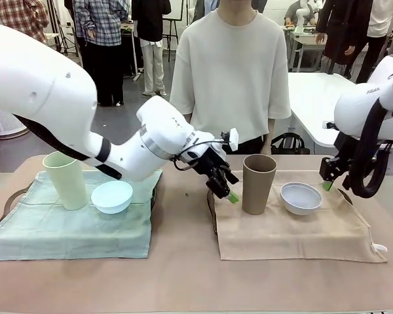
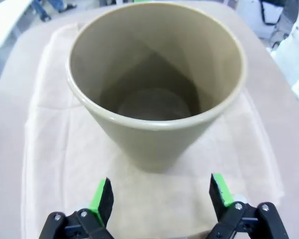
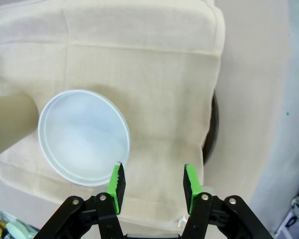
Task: Set up a tray with a mat and arrange the tableware.
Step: Place the Picnic Bowl and Reusable plastic cup back onto the Handle tray in front of the human's position.
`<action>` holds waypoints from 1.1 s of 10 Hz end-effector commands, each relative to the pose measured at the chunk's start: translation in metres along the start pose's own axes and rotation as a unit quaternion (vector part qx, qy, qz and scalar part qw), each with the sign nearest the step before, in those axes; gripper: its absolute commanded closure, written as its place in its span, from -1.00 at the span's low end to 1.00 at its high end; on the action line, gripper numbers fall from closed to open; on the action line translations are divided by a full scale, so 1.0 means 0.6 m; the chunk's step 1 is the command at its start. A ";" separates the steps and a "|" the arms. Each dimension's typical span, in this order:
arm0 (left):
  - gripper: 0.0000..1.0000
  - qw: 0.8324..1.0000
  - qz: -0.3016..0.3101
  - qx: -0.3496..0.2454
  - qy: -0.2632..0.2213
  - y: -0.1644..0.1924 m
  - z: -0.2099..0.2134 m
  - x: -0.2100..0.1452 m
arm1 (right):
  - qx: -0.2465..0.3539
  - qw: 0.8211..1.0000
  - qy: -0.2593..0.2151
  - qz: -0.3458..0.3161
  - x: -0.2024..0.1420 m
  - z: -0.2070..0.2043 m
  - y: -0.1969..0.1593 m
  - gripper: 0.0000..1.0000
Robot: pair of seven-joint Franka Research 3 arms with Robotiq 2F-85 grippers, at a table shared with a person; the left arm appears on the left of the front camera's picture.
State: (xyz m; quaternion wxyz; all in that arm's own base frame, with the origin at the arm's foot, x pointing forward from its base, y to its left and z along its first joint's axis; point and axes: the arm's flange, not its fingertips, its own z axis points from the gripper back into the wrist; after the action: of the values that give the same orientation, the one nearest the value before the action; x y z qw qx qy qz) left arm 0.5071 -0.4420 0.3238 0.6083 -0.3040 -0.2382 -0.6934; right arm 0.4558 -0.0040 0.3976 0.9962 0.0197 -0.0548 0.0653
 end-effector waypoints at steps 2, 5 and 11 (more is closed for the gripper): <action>-1.00 0.986 0.100 0.016 0.136 -0.050 0.095 0.040 | -0.010 1.000 -0.001 0.004 -0.028 0.057 -0.016 -0.23; -1.00 0.945 0.187 0.078 0.257 -0.097 0.176 0.085 | 0.016 1.000 -0.015 0.016 -0.038 0.115 -0.010 -0.23; -1.00 0.851 0.348 0.130 0.371 -0.152 0.313 0.138 | 0.014 0.998 -0.032 0.052 -0.044 0.169 0.029 -0.63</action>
State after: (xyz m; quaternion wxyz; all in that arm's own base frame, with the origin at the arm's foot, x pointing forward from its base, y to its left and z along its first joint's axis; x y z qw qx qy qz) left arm 0.4346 -0.3540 0.5151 0.8775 -0.0117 0.0292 -0.4786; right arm 0.4206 0.0065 0.4920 0.9901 0.0286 -0.0925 0.1014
